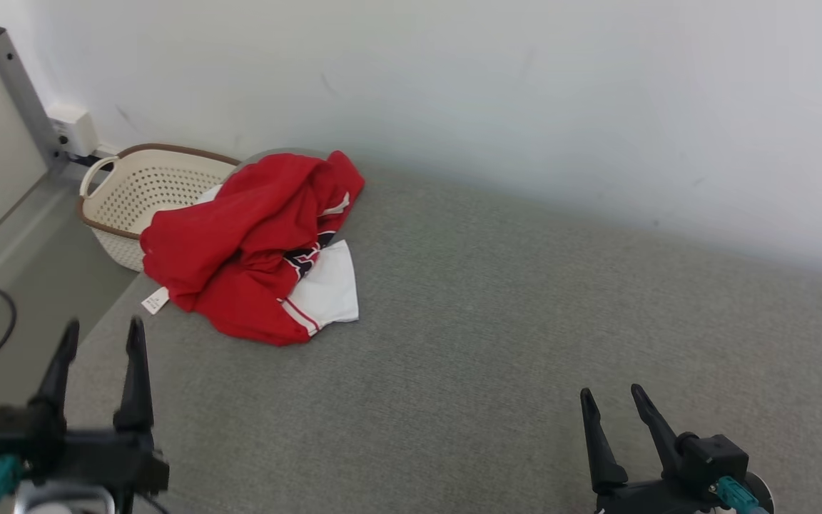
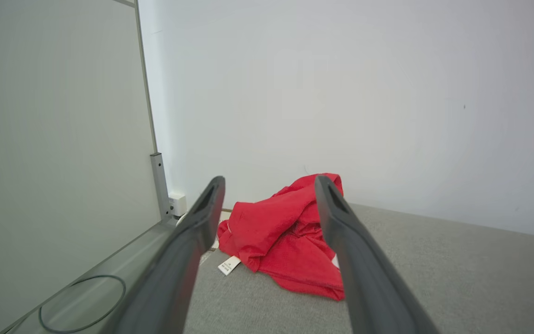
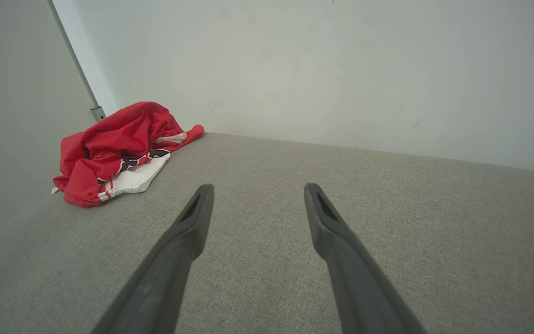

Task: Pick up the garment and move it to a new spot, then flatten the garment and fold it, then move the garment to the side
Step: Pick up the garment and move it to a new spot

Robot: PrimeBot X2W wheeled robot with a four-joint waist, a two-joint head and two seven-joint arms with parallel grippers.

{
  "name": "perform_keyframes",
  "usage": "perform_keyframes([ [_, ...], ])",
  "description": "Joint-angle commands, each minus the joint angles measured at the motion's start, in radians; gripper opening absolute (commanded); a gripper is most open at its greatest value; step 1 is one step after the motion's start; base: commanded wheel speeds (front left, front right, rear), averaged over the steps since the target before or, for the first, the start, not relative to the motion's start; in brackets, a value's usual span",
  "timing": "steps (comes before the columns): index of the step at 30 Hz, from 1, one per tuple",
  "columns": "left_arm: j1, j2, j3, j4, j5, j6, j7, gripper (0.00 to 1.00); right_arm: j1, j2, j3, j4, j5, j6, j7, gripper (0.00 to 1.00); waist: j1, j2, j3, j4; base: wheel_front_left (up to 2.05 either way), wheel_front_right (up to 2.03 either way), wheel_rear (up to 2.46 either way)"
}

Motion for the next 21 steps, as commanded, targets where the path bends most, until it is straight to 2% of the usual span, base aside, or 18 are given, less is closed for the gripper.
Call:
perform_keyframes([
  [1, -0.023, 0.004, 0.000, 0.002, -0.010, -0.007, -0.001, 1.00, -0.009, -0.003, 0.004, -0.004, -0.008, 0.000, -0.002, 1.00, 0.0000, 0.0000, 0.008, -0.023, 0.00, 0.00, 0.00],
  [9, -0.217, 0.058, 0.002, 0.061, -0.024, -0.045, 0.018, 1.00, -0.036, -0.010, 0.023, -0.020, -0.015, 0.000, -0.002, 1.00, 0.0000, 0.0000, 0.040, -0.140, 0.00, 0.00, 0.00],
  [11, -0.252, 0.081, 0.007, 0.083, -0.028, -0.053, 0.028, 1.00, -0.042, -0.013, 0.028, -0.037, -0.022, 0.000, -0.002, 1.00, 0.0000, 0.0000, 0.052, -0.175, 0.00, 0.00, 0.00],
  [12, -0.284, 0.108, 0.015, 0.107, -0.021, -0.059, 0.039, 1.00, -0.048, -0.011, 0.033, -0.065, -0.021, 0.000, -0.002, 1.00, 0.0000, 0.0000, 0.066, -0.213, 0.00, 0.00, 0.00],
  [21, -0.407, 0.192, 0.055, 0.223, -0.061, -0.081, 0.089, 1.00, -0.056, -0.005, 0.035, -0.129, -0.015, 0.000, -0.002, 1.00, 0.0000, 0.0000, 0.124, -0.371, 0.00, 0.00, 0.00],
])
